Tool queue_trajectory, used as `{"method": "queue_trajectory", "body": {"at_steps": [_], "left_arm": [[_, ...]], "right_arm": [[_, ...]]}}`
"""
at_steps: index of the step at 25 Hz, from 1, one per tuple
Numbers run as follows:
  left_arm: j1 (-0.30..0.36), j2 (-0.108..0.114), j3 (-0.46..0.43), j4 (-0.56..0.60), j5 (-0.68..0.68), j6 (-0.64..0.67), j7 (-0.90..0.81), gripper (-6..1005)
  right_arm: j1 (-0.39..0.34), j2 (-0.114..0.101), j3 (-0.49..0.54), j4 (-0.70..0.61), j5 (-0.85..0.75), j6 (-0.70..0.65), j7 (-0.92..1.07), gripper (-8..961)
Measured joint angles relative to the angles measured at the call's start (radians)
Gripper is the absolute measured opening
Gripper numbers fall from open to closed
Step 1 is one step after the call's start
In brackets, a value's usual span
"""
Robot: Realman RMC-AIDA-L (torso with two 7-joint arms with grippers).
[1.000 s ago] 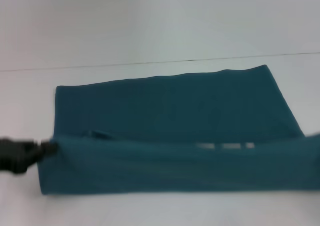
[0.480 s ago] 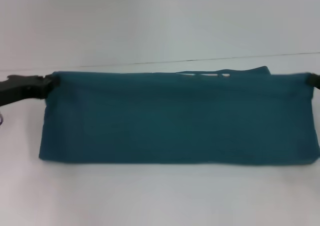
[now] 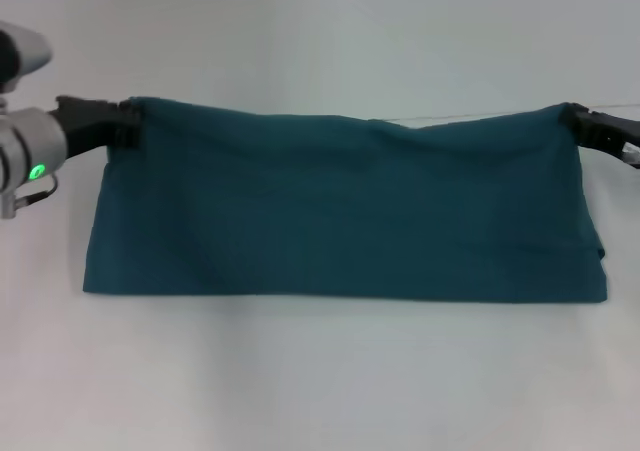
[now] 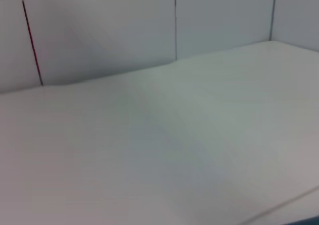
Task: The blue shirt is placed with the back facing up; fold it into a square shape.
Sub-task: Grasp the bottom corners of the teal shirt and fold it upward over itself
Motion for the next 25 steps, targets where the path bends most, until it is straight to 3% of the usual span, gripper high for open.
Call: {"method": "queue_trajectory", "body": {"at_steps": [7,25], "left_arm": [[-0.037,0.006,0.002,-0.078,-0.093,-0.106,0.134,34],[-0.039,0.014,0.008,-0.094,-0.136,-0.150,0.155,36]], "right_arm": [[0.024,0.010,-0.020,0.031,0.075,0.078,-0.086,32],[0.034,0.002,-0.046,0.049,0.128,0.138,-0.114,33]]}}
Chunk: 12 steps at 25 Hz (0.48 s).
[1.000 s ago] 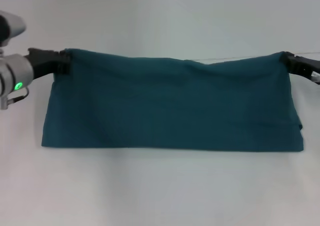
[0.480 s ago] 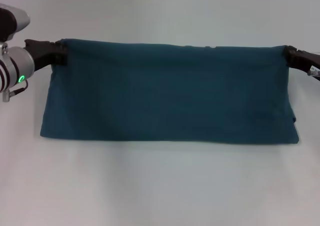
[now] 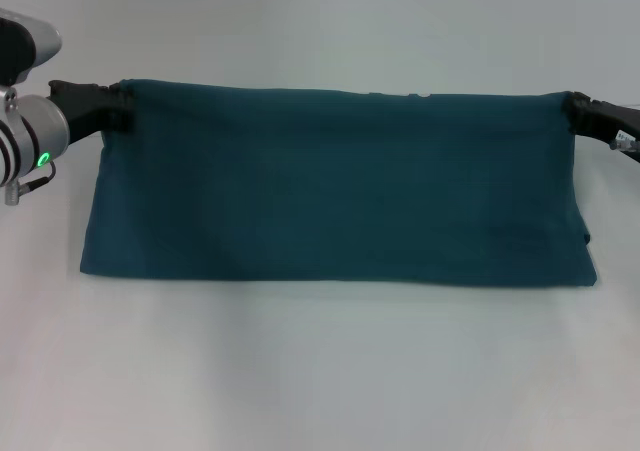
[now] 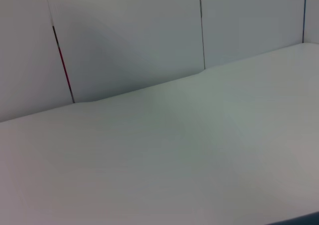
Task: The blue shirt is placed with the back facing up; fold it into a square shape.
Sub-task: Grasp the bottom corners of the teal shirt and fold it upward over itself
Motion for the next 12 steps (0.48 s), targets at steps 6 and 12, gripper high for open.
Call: {"method": "queue_trajectory", "body": {"at_steps": [6,12], "left_arm": [[-0.001,-0.018,-0.001,-0.001,-0.075,-0.039,0.091,36],[0.008,-0.027,-0.006,-0.013,-0.258,-0.068,0.191,37]], "right_arm": [[0.012,0.007,0.000,0.006,0.005,0.054,-0.041,33],[0.020,0.022,-0.001,0.009,0.078,0.091,-0.116,67]]}}
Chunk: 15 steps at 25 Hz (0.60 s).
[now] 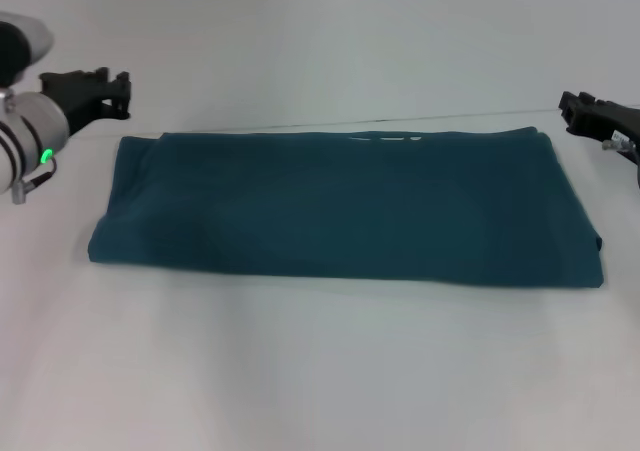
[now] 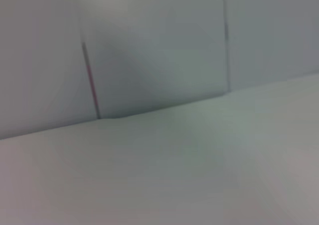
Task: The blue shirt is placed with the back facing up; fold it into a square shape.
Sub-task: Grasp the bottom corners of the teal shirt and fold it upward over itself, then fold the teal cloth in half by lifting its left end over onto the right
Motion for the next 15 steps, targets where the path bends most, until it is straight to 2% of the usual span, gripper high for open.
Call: {"method": "queue_trajectory", "body": {"at_steps": [2,5,9,11,12,13,15], "left_arm": [[0.006,0.006,-0.002,-0.007,-0.035,-0.009,-0.001,114],[0.022,0.008,-0.002,-0.006,-0.064,-0.018,-0.001,229],[0.044,0.008,0.001,-0.003,-0.068,-0.018,-0.021,360],[0.060,0.008,0.019,0.003,-0.066,-0.011,-0.051,425],[0.070,0.008,0.036,0.009,-0.063,-0.008,-0.070,460],[0.085,0.008,0.066,0.020,-0.062,-0.005,-0.102,496],[0.109,0.007,0.125,0.041,-0.060,-0.001,-0.166,566]], "right_arm": [[-0.001,-0.002,0.000,0.000,0.020,0.001,0.000,90],[-0.006,-0.011,-0.001,0.000,0.038,-0.002,0.004,317],[-0.021,-0.024,-0.008,0.000,0.033,-0.020,0.050,415],[-0.038,-0.039,-0.049,0.000,0.028,-0.057,0.111,465],[-0.060,-0.054,-0.107,-0.005,0.027,-0.102,0.175,489],[-0.060,-0.054,-0.107,-0.005,0.027,-0.102,0.175,514],[-0.079,-0.072,-0.167,-0.012,0.027,-0.142,0.251,563]]}}
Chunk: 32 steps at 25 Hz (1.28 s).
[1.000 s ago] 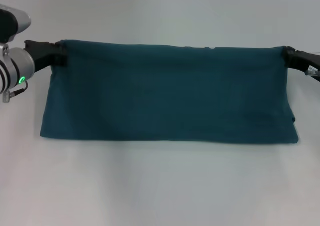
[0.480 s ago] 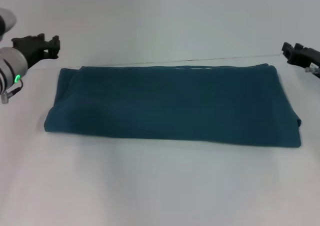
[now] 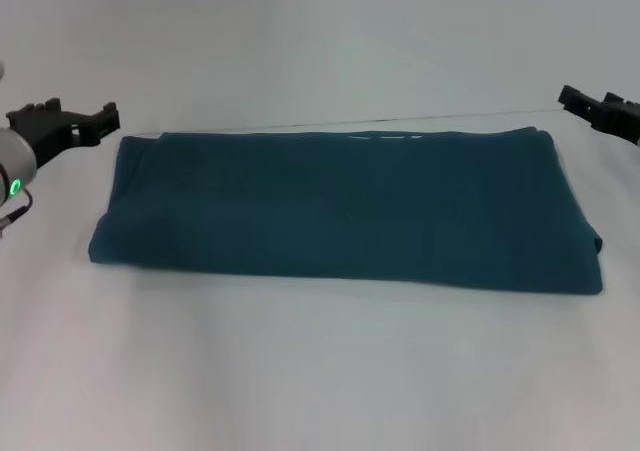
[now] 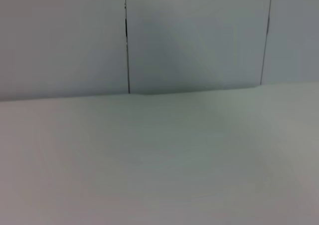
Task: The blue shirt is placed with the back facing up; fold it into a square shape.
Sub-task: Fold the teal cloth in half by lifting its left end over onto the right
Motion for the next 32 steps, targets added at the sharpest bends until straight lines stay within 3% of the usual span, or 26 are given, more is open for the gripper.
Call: {"method": "queue_trajectory", "body": {"at_steps": [3,7,11,20,26,32], "left_arm": [[0.047,-0.001,0.094,0.048,0.002,0.020,-0.109,681],[0.097,-0.005,0.141,0.106,0.017,0.100,-0.207,859],[0.130,0.000,0.139,0.147,0.113,0.228,-0.333,860],[0.212,-0.003,0.135,0.257,0.284,0.411,-0.531,842],[0.245,-0.009,0.129,0.281,0.382,0.414,-0.598,820],[0.259,-0.014,0.123,0.271,0.395,0.373,-0.590,797]], "right_arm": [[-0.023,-0.025,-0.084,-0.011,-0.001,-0.033,0.119,681],[-0.058,-0.042,-0.199,-0.052,-0.006,-0.054,0.267,802],[-0.110,-0.047,-0.265,-0.130,-0.033,-0.142,0.385,818],[-0.201,-0.058,-0.263,-0.237,-0.129,-0.370,0.556,817],[-0.224,-0.070,-0.259,-0.289,-0.165,-0.476,0.666,818],[-0.222,-0.078,-0.263,-0.299,-0.182,-0.502,0.720,812]]}}
